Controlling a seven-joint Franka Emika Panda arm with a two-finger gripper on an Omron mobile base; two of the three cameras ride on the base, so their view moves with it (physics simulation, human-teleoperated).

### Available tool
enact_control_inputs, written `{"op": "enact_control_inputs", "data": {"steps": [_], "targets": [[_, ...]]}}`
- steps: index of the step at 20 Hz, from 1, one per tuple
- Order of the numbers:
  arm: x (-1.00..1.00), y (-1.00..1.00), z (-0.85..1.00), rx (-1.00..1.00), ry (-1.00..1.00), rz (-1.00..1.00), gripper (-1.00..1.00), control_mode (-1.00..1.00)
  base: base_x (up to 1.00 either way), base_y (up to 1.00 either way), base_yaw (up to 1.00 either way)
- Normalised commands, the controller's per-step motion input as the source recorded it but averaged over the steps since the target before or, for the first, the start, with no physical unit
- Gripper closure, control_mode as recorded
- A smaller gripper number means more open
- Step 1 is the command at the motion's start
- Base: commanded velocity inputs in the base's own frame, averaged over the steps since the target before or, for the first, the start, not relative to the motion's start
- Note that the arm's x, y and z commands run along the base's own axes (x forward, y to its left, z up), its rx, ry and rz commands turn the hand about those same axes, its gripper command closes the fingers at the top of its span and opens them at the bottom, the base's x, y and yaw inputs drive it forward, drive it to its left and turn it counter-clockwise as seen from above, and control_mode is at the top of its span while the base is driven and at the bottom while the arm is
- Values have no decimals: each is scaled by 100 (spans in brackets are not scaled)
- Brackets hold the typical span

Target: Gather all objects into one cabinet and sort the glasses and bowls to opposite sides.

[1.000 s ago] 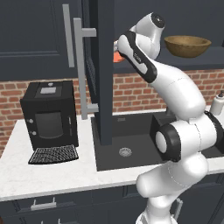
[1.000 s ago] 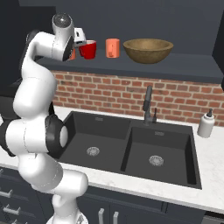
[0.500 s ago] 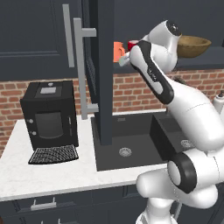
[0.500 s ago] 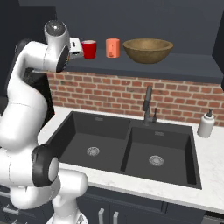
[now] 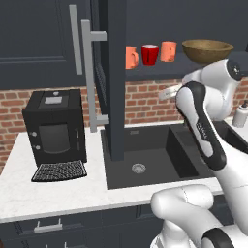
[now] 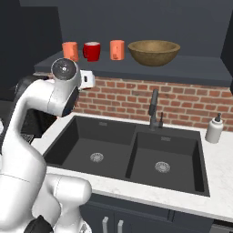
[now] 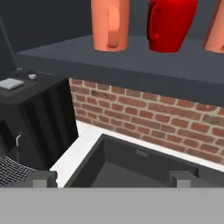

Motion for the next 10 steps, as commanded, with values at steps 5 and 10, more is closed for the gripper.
{"op": "enact_control_inputs", "data": {"steps": [5, 10], "targets": [[-100, -96, -28, 28, -4, 0, -100, -100, 0, 0, 0], [-77, -38, -7, 7, -5, 0, -100, -100, 0, 0, 0]]}}
